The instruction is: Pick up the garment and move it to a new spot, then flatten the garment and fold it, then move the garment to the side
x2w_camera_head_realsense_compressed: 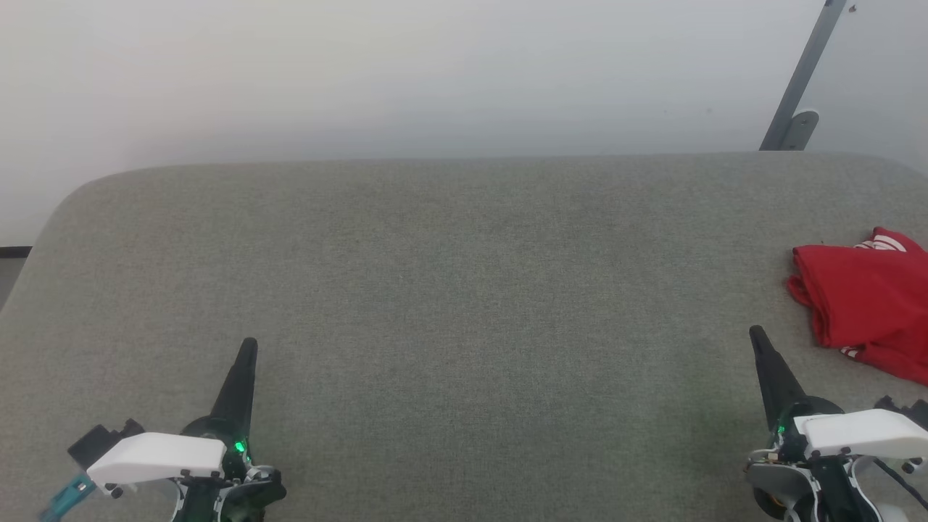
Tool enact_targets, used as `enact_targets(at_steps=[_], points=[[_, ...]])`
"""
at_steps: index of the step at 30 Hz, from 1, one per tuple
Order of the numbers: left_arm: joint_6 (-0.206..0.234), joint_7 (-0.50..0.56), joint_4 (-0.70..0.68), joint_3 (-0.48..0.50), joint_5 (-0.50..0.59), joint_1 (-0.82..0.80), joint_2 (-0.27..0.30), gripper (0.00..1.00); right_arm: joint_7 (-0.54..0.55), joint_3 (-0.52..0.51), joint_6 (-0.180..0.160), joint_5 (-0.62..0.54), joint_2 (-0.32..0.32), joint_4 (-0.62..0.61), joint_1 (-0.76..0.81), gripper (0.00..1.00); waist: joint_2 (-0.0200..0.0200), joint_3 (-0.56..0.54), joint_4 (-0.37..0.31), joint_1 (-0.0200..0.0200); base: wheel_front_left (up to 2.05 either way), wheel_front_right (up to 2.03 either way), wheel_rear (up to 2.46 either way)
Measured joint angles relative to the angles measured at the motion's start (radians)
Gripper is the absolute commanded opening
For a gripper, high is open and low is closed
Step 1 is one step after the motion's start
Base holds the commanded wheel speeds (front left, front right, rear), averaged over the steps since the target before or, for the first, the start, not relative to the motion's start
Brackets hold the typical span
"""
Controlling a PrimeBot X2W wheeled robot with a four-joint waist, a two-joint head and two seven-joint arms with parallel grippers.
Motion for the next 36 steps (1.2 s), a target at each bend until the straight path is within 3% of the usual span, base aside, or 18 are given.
enact_targets(at_steps=[19, 36], points=[[0.000, 0.032, 0.002, 0.005, -0.101, -0.019, -0.018, 0.00, 0.030, -0.005, 0.000, 0.110, 0.012, -0.006, -0.012, 0.00, 0.0000, 0.001, 0.002, 0.0000, 0.00, 0.00, 0.00], [0.000, 0.032, 0.002, 0.005, -0.102, -0.019, -0.018, 0.00, 0.030, -0.005, 0.000, 0.113, 0.012, -0.007, -0.013, 0.00, 0.0000, 0.001, 0.002, 0.0000, 0.00, 0.00, 0.00]])
